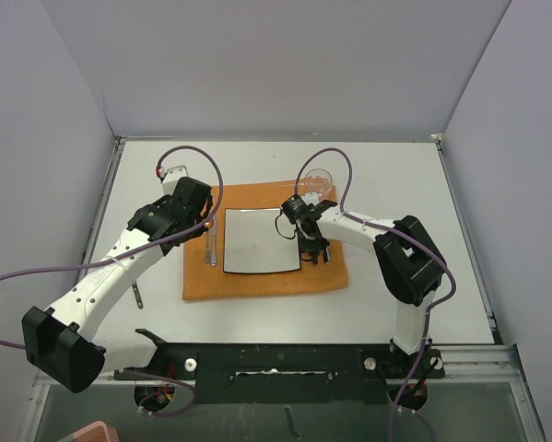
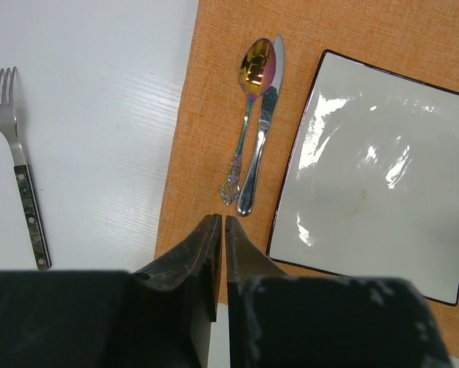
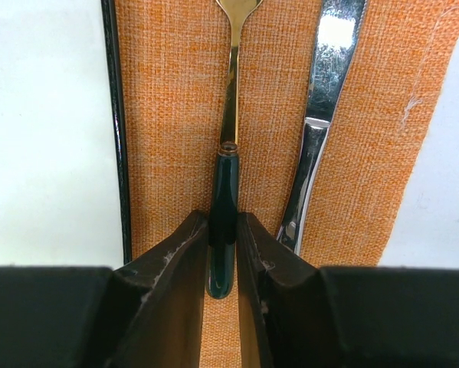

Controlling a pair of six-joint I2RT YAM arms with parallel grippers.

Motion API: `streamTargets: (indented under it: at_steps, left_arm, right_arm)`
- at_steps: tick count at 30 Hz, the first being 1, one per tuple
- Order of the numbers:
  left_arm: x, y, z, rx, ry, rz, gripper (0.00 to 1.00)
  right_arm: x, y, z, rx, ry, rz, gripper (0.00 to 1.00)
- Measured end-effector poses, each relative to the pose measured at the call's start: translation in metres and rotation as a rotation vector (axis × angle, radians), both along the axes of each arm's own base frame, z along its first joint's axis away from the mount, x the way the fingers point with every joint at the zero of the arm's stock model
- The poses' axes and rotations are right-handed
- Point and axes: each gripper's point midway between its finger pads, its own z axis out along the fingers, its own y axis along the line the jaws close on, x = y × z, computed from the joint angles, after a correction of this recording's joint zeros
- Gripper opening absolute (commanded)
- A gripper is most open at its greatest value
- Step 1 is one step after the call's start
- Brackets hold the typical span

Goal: Set the dinner table for one person
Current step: Adjust the fork on the napkin.

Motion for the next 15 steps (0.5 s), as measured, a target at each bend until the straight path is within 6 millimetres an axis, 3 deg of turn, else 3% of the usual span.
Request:
streamTargets:
  at_steps: [8,13,14,15]
  left_arm:
    - [0.0016,-0.0017,0.0039,-0.010,-0.008,-0.003,0.06]
    - [0.0028,-0.0020,0.0059,-0.012,-0.013,-0.005,0.07]
    - [0.0031,-0.0013,0.0060,-0.011,-0.013,-0.004,0.08]
    - [0.0033,-0.0005,0.0060,-0.009,-0.013,-0.002,0.09]
  right_arm:
    - [0.0004,-0.0010,0.0002,-0.006,-0.001,0.008,0.18]
    - [0.0005,-0.0028,0.0006,-0.015,0.000,0.007,0.36]
    - [0.0004,-0.0045,0.0018,-0.024,-0.001,0.005,0.46]
    - [0.0005,-0.0062,0.0037,-0.035,-0.003,0.003,0.50]
